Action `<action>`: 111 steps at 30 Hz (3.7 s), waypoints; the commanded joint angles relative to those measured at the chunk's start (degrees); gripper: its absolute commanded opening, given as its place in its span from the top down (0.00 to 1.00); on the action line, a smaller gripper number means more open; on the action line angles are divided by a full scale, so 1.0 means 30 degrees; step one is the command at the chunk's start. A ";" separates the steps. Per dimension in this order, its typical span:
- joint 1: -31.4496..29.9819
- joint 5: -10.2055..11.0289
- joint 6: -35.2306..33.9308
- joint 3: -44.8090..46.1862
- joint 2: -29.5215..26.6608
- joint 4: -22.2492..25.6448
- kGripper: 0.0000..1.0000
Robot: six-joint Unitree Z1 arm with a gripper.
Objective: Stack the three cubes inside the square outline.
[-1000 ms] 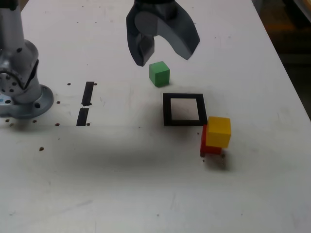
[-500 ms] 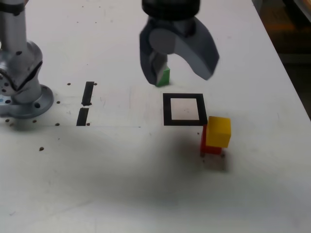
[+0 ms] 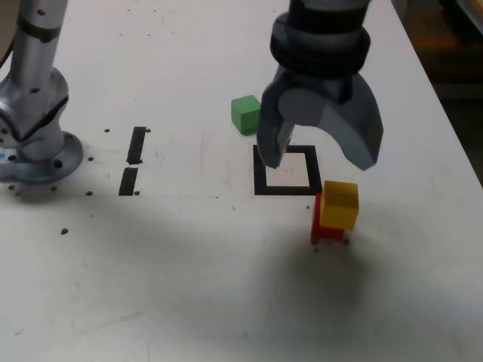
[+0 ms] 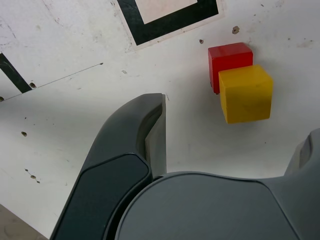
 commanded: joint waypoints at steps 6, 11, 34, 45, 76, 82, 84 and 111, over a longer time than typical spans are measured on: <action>-0.0056 0.0121 0.0089 -0.0725 0.1045 0.0184 0.04; -0.0058 0.0064 0.0086 -0.1442 0.2062 0.0165 0.04; -0.0058 -0.0011 0.0080 -0.2667 0.4885 0.0179 0.07; 0.0057 -0.0181 0.0101 -0.2916 0.5148 0.0717 0.54; 0.1666 0.0702 0.1836 -0.2232 0.0733 0.1458 0.90; 0.3820 0.0730 0.3555 -0.0767 -0.0327 0.1126 0.90; 0.4539 0.0727 0.4240 -0.0322 -0.0452 0.0909 0.90; 0.9681 -0.0698 1.2698 -0.0358 0.3518 -0.2204 0.88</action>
